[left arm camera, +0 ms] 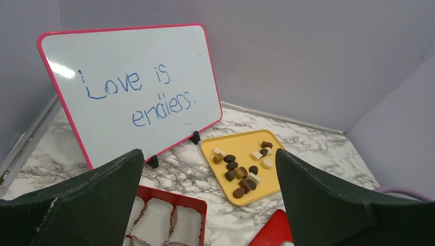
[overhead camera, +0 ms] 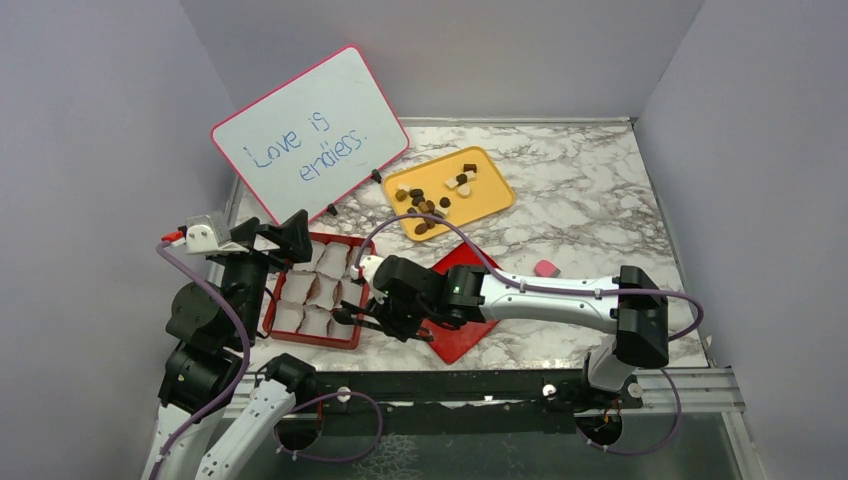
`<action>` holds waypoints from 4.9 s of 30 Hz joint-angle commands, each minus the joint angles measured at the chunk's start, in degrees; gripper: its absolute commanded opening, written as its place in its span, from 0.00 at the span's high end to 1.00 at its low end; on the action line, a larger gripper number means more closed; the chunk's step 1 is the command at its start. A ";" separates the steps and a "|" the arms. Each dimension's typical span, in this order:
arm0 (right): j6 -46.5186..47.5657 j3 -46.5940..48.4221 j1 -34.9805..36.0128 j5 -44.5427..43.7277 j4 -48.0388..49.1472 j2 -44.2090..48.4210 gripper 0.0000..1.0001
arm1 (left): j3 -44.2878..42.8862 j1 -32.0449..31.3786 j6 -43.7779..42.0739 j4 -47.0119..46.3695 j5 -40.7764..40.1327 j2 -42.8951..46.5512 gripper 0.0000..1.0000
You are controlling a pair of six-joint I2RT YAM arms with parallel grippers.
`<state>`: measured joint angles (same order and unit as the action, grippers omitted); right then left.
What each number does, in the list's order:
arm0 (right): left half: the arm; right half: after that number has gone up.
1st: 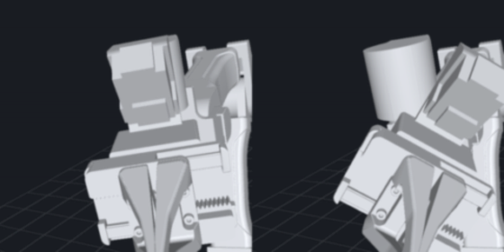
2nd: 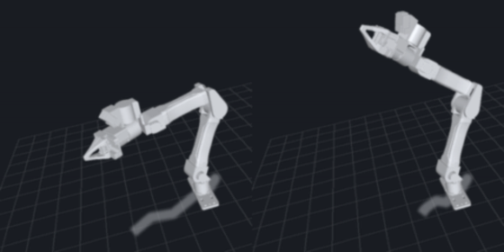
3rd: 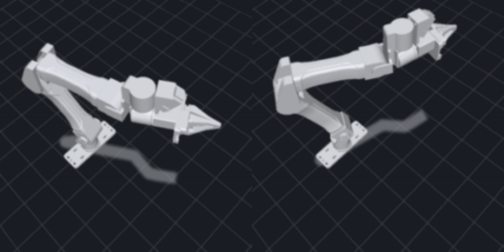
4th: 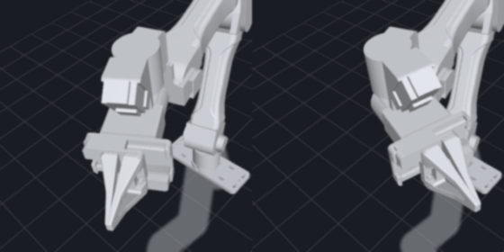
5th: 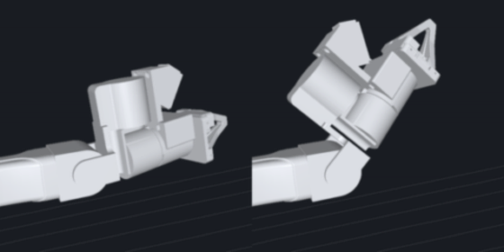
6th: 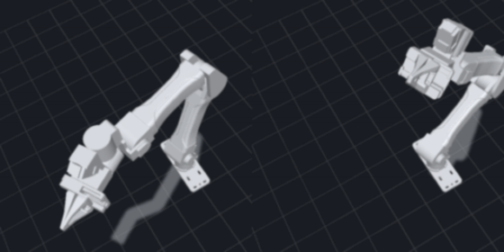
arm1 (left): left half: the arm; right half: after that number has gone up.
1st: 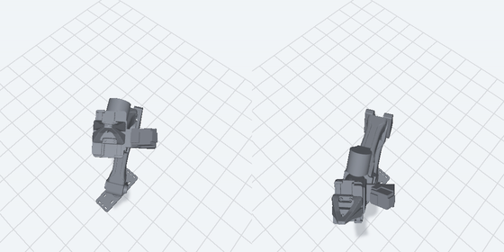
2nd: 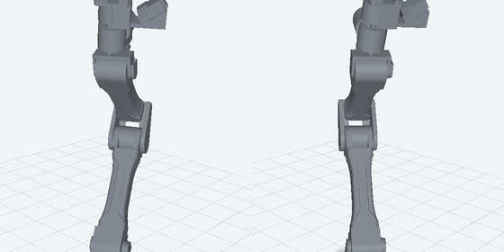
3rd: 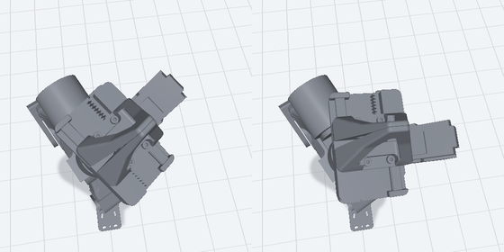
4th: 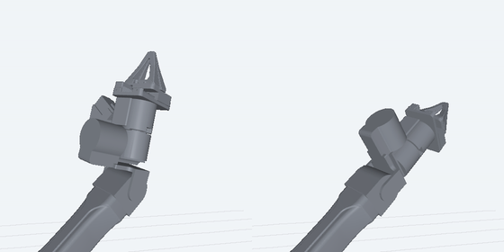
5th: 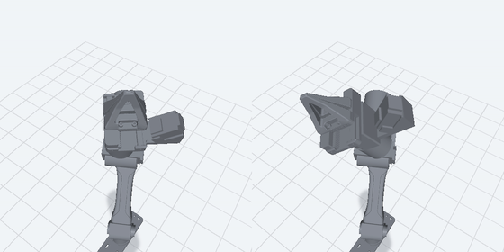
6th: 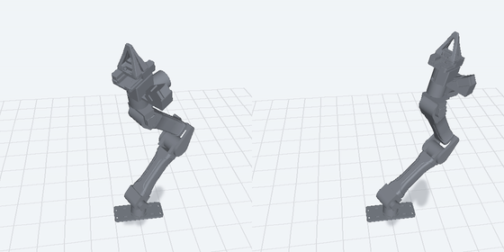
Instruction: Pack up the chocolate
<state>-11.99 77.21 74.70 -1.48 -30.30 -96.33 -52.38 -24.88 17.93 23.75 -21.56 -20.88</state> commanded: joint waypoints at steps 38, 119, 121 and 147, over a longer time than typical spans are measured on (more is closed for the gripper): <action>1.57 2.98 -22.34 -17.40 -7.02 6.19 0.65 | 10.90 -1.49 -0.66 -1.08 3.28 4.29 0.01; 5.00 -2.09 -29.45 -0.60 -0.01 4.92 0.85 | 11.39 -2.10 -1.50 -0.98 -0.89 3.76 0.01; 4.50 -2.85 -29.28 1.01 0.68 6.17 0.85 | 11.34 -2.10 -1.52 -0.99 -1.25 3.50 0.01; 4.67 1.27 -10.62 10.48 4.21 3.17 0.84 | 11.22 -2.10 -2.64 -1.00 -12.05 8.50 0.01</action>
<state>-7.92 75.42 61.01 6.35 -28.32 -90.37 -41.43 -27.03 16.29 23.83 -29.65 -14.85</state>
